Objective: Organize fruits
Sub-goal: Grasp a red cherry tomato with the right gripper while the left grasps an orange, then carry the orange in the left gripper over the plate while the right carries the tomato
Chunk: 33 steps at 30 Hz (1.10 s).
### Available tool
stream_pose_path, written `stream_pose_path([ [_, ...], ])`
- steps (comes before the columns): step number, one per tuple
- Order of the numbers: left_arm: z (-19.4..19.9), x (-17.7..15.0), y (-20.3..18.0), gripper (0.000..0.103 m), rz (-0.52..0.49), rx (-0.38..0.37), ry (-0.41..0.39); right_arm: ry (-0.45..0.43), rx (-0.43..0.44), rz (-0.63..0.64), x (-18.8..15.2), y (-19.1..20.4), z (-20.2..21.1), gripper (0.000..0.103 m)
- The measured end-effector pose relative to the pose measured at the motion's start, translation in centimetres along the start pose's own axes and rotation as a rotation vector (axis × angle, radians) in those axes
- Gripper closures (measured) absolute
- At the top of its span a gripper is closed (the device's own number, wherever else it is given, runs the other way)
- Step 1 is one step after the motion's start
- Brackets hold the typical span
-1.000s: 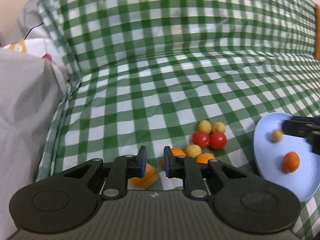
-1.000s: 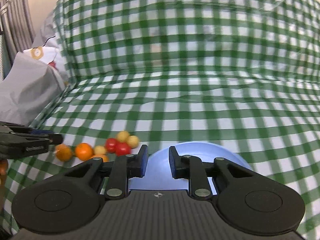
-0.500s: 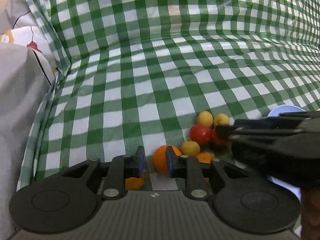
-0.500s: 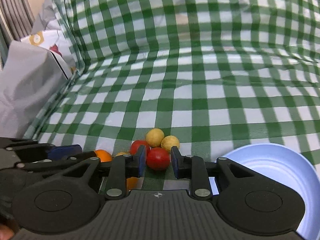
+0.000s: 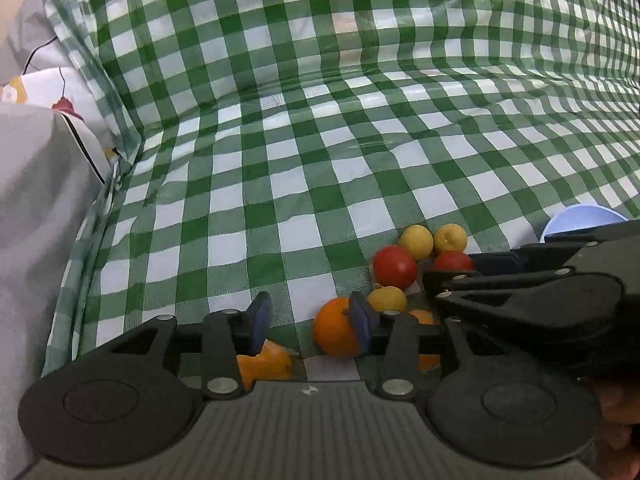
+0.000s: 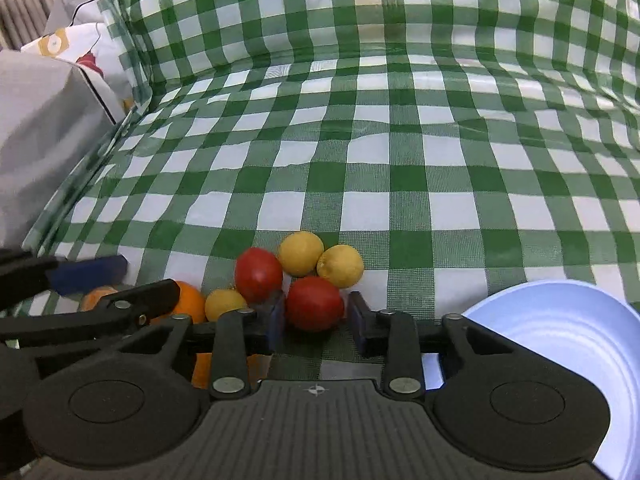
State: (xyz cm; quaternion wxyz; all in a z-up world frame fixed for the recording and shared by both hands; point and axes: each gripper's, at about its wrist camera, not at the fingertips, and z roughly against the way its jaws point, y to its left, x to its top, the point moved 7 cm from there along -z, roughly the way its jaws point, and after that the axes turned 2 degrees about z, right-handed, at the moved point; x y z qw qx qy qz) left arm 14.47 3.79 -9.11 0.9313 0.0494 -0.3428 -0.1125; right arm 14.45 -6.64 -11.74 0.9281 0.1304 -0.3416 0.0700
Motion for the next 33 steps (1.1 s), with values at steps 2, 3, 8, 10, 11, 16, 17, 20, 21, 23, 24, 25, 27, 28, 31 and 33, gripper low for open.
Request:
stream_pose_path([
  [2,0.1,0.1,0.2,0.056,0.008,0.007,-0.004,-0.006,-0.003,-0.003,0.0,-0.1,0.2,0.071],
  [3,0.0,0.2,0.4,0.056,0.021,0.008,-0.002,-0.009,-0.008,-0.006,0.2,0.0,0.2,0.071],
  [8,-0.1,0.2,0.9,0.056,0.071,-0.025,0.017,-0.04,-0.017,-0.011,0.3,-0.5,1.7,0.071],
  [10,-0.1,0.1,0.6,0.054,0.053,-0.034,0.013,-0.062,-0.014,-0.01,0.4,-0.5,2.8,0.071],
  [11,-0.1,0.1,0.5,0.052,0.038,-0.02,0.006,-0.073,-0.011,-0.01,0.5,-0.5,3.3,0.071],
  [16,-0.4,0.1,0.2,0.052,0.081,-0.074,0.027,-0.107,-0.01,-0.003,0.2,-0.9,5.7,0.071],
  [17,-0.5,0.0,0.0,0.052,0.095,-0.101,0.043,-0.111,-0.012,-0.007,0.1,-1.1,6.1,0.071],
  [20,-0.6,-0.2,-0.4,0.067,0.105,-0.143,0.06,-0.114,-0.014,-0.034,-0.5,-1.8,7.3,0.071],
  [21,-0.4,-0.2,-0.6,0.073,0.097,-0.159,0.056,-0.112,-0.012,-0.039,-0.7,-1.8,7.7,0.071],
  [23,0.0,-0.4,-0.9,0.074,0.066,-0.148,0.047,-0.103,0.005,-0.039,-1.4,-1.8,8.5,0.071],
  [24,0.3,-0.5,-0.9,0.075,0.055,-0.139,0.042,-0.099,0.01,-0.032,-1.7,-1.6,8.9,0.071],
  [25,0.6,-0.6,-0.8,0.075,0.046,-0.126,0.036,-0.098,0.012,-0.018,-2.1,-1.4,9.4,0.071],
  [27,1.6,-0.7,-0.2,0.075,0.051,-0.101,0.012,-0.097,0.02,0.012,-2.7,-0.8,10.2,0.071],
  [28,2.3,-0.7,0.3,0.075,0.061,-0.091,-0.004,-0.093,0.025,0.027,-3.0,-0.5,10.5,0.071],
  [31,4.1,-1.2,1.6,0.075,0.071,-0.064,-0.02,-0.055,0.047,0.085,-4.3,0.8,11.0,0.071],
  [33,4.9,-2.3,2.1,0.075,0.059,-0.046,0.016,-0.016,0.07,0.139,-5.3,1.9,10.9,0.071],
])
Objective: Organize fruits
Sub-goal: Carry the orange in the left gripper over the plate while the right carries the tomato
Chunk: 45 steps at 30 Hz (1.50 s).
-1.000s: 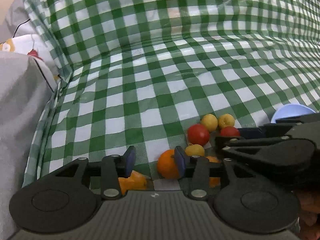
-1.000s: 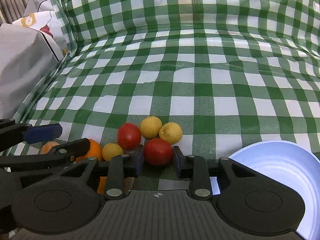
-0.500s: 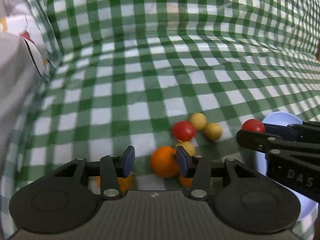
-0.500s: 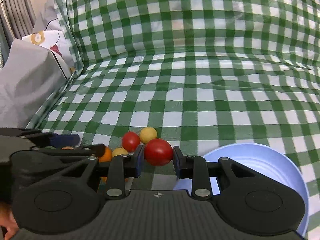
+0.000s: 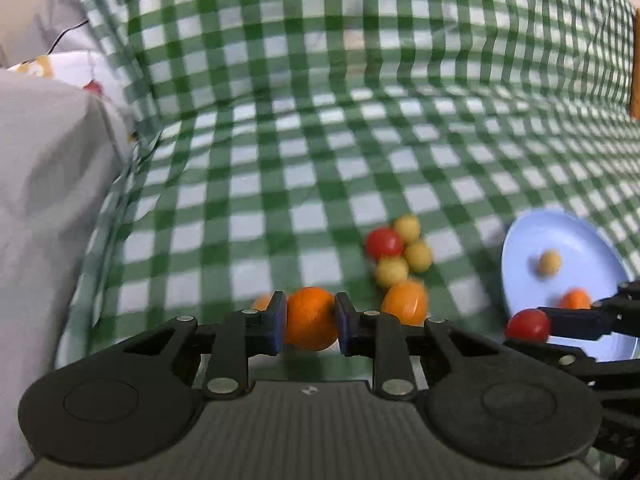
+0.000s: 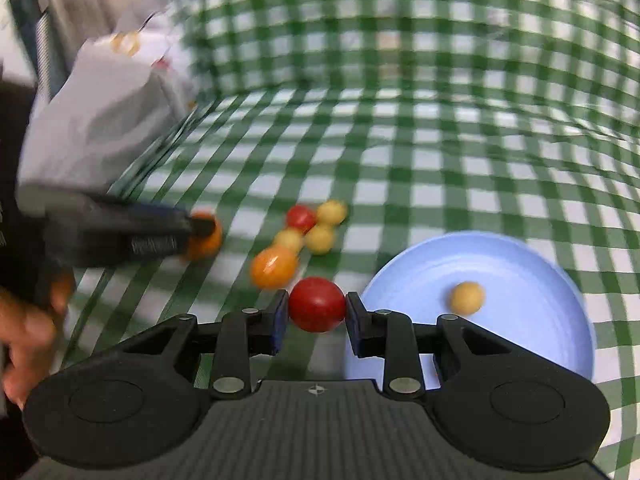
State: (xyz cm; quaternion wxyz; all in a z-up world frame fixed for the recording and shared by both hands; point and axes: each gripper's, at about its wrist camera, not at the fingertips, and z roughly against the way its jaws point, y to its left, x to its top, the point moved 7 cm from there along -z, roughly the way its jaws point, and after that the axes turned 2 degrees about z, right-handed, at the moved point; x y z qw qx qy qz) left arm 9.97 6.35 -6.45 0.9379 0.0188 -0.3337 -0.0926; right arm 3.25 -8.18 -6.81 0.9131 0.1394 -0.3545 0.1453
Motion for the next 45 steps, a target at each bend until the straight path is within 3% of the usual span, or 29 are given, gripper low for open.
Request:
stream_pose_path([
  [5,-0.2,-3.3,0.3,0.074,-0.044,0.034,0.147,0.115,0.037,0.152,-2.3,3.0,-1.2,0.071],
  [10,0.0,-4.4,0.5,0.072,-0.108,0.035,0.145,0.211,0.032,0.249,-4.2,4.7,-2.6,0.071],
  [19,-1.0,-4.6,-1.3,0.066,-0.229,0.128,0.134,0.221,0.016,0.261,-4.3,4.8,-2.2,0.071],
  [36,4.0,-1.5,-3.3,0.067,-0.184,0.14,0.032,0.015,-0.069,0.196,-1.3,0.1,3.7,0.071],
  [38,4.5,-1.5,-4.3,0.067,-0.201,0.102,0.026,-0.008,-0.082,0.179,-1.1,-0.7,4.6,0.071],
  [41,4.9,-1.3,-5.4,0.067,-0.265,0.13,-0.003,-0.038,-0.097,0.159,-0.9,-2.0,5.7,0.071],
  [45,4.7,-1.2,-5.9,0.067,-0.242,0.129,-0.014,-0.067,-0.142,0.128,-0.8,-3.9,6.8,0.071],
])
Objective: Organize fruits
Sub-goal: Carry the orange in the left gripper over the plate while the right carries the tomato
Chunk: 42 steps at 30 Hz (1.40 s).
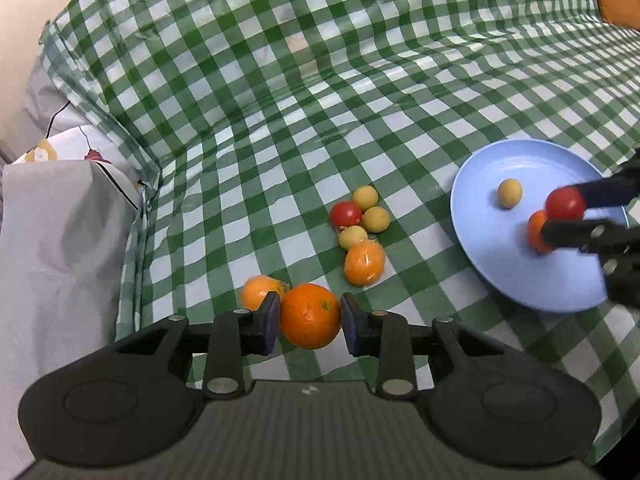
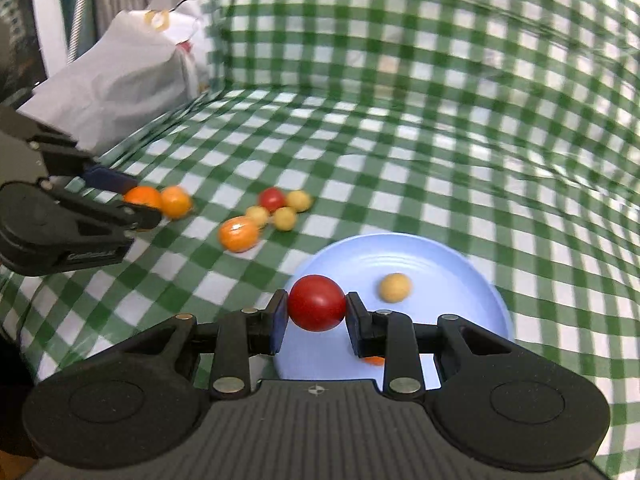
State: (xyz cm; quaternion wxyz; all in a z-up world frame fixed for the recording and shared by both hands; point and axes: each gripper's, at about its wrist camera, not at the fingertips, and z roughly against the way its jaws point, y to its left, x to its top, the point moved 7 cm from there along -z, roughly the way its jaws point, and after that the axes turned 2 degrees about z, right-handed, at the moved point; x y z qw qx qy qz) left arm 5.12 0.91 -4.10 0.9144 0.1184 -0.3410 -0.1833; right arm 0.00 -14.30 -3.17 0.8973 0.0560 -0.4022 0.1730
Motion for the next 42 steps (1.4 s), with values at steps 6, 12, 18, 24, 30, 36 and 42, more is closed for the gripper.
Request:
stream_pose_path([
  [6,-0.8,0.8,-0.8,0.067,0.05,-0.016,-0.004,-0.034,-0.107,-0.098,0.0,-4.3,0.9,0.071],
  [12,-0.7,2.2,-3.2,0.067,0.027,-0.093,-0.06,-0.039,-0.195,-0.218,-0.7,-8.2,1.3,0.071],
  [18,0.9,3.2,-6.9,0.067,-0.064,-0.167,-0.171,-0.024,-0.24,-0.25,-1.4,-9.4,0.9,0.071],
  [24,1.9,2.9,-10.5,0.067,-0.211,-0.169,-0.248,-0.02,-0.255,-0.255,-1.3,-9.5,0.3,0.071],
  [30,1.6,2.6,-11.5,0.067,-0.236,-0.171,-0.241,-0.015,-0.257,-0.254,-1.5,-9.3,0.0,0.071],
  [36,1.5,2.3,-11.3,0.067,-0.236,-0.166,-0.23,-0.01,-0.254,-0.25,-1.7,-9.4,-0.1,0.071],
  [42,1.6,2.3,-11.6,0.067,-0.249,-0.175,-0.239,-0.009,-0.25,-0.244,-1.6,-9.2,-0.2,0.071],
])
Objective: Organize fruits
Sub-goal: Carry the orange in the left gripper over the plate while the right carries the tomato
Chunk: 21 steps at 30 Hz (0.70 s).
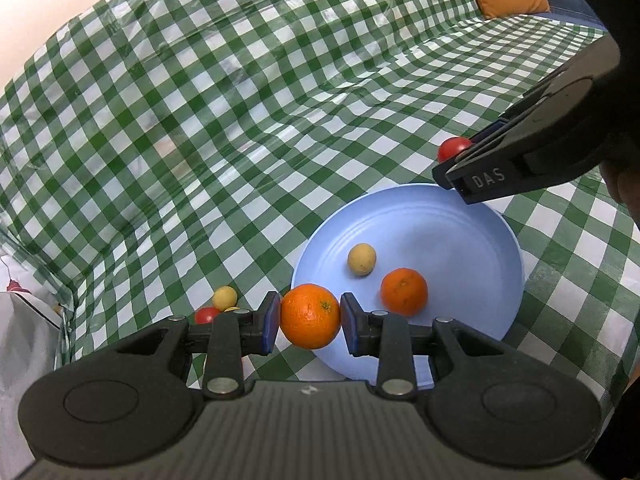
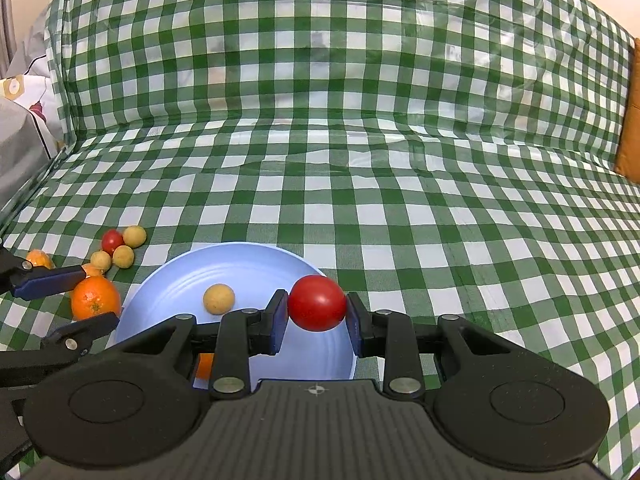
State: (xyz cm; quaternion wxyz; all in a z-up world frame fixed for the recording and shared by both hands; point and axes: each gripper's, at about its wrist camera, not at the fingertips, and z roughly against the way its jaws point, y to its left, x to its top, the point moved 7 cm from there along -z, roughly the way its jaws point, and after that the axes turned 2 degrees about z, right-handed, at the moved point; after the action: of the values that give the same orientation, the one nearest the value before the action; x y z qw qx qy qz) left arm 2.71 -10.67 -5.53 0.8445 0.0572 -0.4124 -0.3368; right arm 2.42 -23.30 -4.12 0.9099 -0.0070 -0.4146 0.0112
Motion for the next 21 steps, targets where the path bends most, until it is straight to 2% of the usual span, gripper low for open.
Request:
stream_pose_path([
  [21,0.02,0.22,-0.5,0.067,0.005,-0.014,-0.008,0.0,0.009,0.015,-0.3,0.14,-0.15,0.071],
])
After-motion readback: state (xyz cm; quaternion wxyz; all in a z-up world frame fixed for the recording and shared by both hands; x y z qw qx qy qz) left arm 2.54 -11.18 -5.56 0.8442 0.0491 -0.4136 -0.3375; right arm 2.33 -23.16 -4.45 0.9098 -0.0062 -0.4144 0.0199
